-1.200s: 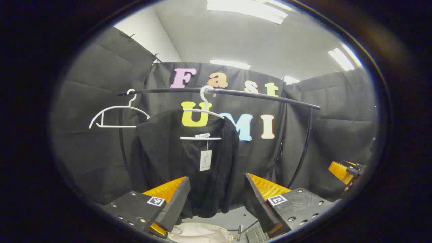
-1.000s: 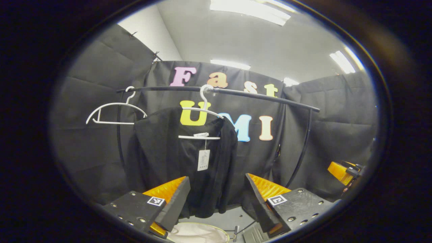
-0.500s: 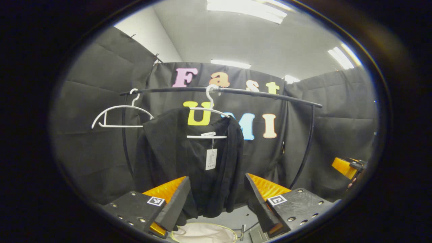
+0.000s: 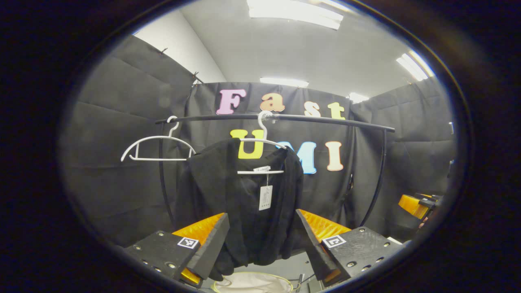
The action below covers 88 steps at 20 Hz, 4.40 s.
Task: Grasp the clothes on the hanger with both hands and then place them into the laundry hamper below.
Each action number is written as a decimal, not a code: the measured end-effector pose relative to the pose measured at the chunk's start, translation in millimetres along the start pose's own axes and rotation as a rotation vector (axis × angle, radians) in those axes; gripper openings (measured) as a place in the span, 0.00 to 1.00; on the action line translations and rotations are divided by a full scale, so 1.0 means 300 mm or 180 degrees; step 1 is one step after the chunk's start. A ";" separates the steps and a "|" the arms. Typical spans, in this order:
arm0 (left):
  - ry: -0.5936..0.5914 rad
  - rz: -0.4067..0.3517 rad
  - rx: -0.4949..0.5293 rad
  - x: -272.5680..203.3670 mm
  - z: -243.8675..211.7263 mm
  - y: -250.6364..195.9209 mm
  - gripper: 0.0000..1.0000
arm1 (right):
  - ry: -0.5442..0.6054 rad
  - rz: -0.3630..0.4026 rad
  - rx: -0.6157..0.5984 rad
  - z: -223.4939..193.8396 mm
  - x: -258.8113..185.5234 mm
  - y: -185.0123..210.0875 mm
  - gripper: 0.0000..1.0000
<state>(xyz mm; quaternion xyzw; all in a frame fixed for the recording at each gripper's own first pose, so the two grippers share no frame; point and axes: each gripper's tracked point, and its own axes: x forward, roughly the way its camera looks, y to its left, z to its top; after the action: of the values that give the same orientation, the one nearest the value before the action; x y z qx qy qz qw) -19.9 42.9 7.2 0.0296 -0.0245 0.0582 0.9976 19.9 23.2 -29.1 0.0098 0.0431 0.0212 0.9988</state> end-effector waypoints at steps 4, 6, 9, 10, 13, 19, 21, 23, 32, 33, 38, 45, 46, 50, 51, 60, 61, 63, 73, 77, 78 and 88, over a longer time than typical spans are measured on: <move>-0.0013 0.0239 0.0060 -0.056 0.018 0.087 0.94 | 0.0092 0.0311 0.0059 0.012 0.050 0.136 0.98; 0.0035 0.0380 -0.0002 -0.050 0.011 0.118 0.94 | 0.0127 0.0469 0.0014 0.002 0.083 0.185 0.98; 0.0073 0.0556 -0.0049 -0.013 0.018 0.142 0.94 | 0.0188 0.0733 0.0044 -0.012 0.156 0.286 0.98; 0.0093 0.0618 -0.0029 0.003 0.017 0.150 0.94 | 0.0209 0.0829 0.0069 -0.018 0.187 0.320 0.98; 0.0102 0.0820 -0.0008 0.048 0.050 0.162 0.94 | 0.0223 0.1135 0.0130 -0.016 0.293 0.439 0.98; 0.0088 0.1217 -0.0226 0.143 0.056 0.231 0.94 | 0.0232 0.1681 0.0211 -0.002 0.479 0.653 0.98; 0.0121 0.1319 -0.0220 0.201 0.031 0.263 0.94 | 0.0251 0.1836 0.0246 -0.005 0.530 0.716 0.98; 0.0149 0.1381 -0.0245 0.257 0.009 0.273 0.94 | 0.0290 0.1969 0.0264 -0.012 0.569 0.768 0.98; 0.0068 0.1530 -0.0151 0.418 0.008 0.253 0.94 | 0.0361 0.2317 0.0195 -0.064 0.691 0.915 0.98; 0.0071 0.1531 -0.0169 0.433 0.004 0.252 0.94 | 0.0374 0.2336 0.0188 -0.070 0.695 0.924 0.98; 0.0037 0.1589 -0.0216 0.534 -0.020 0.262 0.94 | 0.0304 0.2347 0.0117 -0.088 0.784 0.953 0.98; -0.0012 0.1650 -0.0074 0.590 -0.012 0.258 0.94 | 0.0308 0.2361 0.0186 -0.095 0.832 0.970 0.86; -0.0021 0.1702 -0.0037 0.589 -0.007 0.279 0.94 | 0.0299 0.2377 0.0185 -0.095 0.837 0.973 0.86; -0.0025 0.1815 -0.0044 0.602 0.001 0.317 0.58 | 0.0301 0.2497 0.0120 -0.103 0.843 0.989 0.86; -0.0049 0.1900 -0.0047 0.592 0.005 0.337 0.51 | 0.0298 0.2497 0.0116 -0.107 0.851 0.990 0.86; -0.0183 0.1694 -0.0300 0.547 0.013 0.290 0.01 | 0.0273 0.2803 0.0136 -0.087 0.836 0.988 0.02; -0.0189 0.1675 -0.0319 0.537 0.018 0.285 0.02 | 0.0277 0.2859 0.0155 -0.090 0.842 0.986 0.02; -0.0186 0.1650 -0.0361 0.513 0.028 0.296 0.02 | 0.0287 0.2879 0.0168 -0.083 0.849 0.970 0.02; -0.0409 0.1689 -0.0483 0.369 0.153 0.338 0.01 | 0.0074 0.2554 0.0178 -0.005 0.930 0.831 0.01; -0.0471 0.1750 -0.0435 0.325 0.194 0.377 0.01 | -0.0053 0.2399 0.0169 0.024 0.969 0.799 0.02; -0.0480 0.1759 -0.0419 0.326 0.201 0.384 0.02 | -0.0093 0.2339 0.0160 0.033 0.988 0.785 0.01; -0.0474 0.1833 -0.0407 0.231 0.267 0.545 0.02 | -0.0346 0.2064 0.0182 0.107 1.069 0.747 0.02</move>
<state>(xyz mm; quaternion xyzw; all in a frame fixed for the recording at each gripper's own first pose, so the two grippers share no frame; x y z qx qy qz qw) 25.8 208.1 99.9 -0.0372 -0.1086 0.3346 0.9353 332.7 260.2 -19.8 0.0522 -0.0150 0.3362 0.9402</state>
